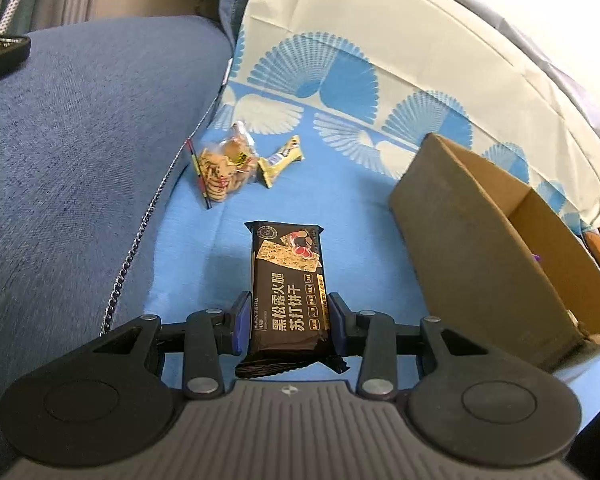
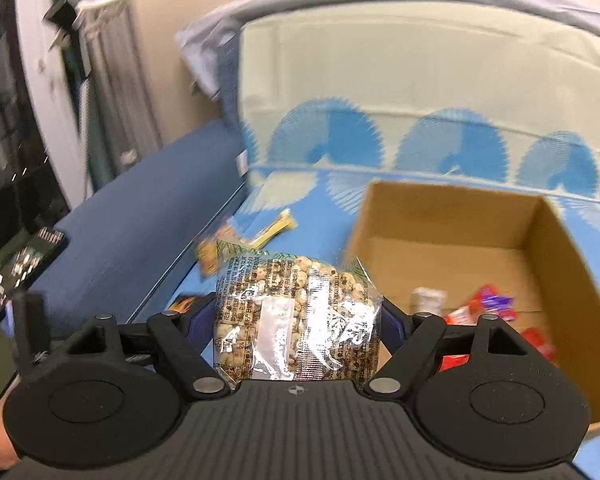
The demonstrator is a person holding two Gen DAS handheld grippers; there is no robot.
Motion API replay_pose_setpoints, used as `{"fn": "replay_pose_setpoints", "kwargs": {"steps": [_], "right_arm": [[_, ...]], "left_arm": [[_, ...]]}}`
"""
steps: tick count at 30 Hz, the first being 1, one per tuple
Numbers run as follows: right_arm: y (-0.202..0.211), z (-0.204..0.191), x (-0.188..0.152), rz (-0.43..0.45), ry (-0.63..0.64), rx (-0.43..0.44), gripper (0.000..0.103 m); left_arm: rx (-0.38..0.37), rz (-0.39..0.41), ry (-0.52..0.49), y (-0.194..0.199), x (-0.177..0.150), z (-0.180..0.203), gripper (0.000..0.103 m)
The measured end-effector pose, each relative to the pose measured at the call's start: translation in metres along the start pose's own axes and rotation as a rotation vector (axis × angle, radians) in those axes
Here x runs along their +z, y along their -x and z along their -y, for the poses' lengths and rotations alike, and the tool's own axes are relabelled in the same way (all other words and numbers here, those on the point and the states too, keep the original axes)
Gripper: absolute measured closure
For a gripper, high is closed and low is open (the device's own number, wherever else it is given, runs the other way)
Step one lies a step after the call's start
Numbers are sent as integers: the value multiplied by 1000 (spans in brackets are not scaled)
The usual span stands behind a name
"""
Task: Organize snacks
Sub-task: 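Lift the cracker pack and nut bag and carry both over the box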
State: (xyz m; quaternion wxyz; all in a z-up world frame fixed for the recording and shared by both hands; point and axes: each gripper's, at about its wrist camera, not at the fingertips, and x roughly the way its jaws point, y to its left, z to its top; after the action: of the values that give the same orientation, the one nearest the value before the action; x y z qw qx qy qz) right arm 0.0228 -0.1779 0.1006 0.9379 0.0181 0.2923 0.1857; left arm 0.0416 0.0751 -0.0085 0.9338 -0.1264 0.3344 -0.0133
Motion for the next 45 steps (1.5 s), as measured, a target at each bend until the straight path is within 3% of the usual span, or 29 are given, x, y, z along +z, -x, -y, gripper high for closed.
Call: {"fn": "replay_pose_setpoints", "kwargs": {"steps": [6, 10, 23, 33, 45], "right_arm": [[32, 55, -7, 103, -84, -66, 22], [37, 70, -17, 171, -154, -45, 22], [34, 95, -38, 174, -274, -48, 22], [33, 91, -40, 194, -271, -61, 22], [33, 90, -40, 222, -298, -86, 22]], "left_arm": [[19, -10, -33, 4, -4, 7, 60], [47, -22, -55, 0, -5, 11, 60], [110, -39, -124, -7, -11, 27, 60], [88, -67, 52, 8, -5, 11, 60], [13, -31, 43, 36, 23, 46, 60]]}}
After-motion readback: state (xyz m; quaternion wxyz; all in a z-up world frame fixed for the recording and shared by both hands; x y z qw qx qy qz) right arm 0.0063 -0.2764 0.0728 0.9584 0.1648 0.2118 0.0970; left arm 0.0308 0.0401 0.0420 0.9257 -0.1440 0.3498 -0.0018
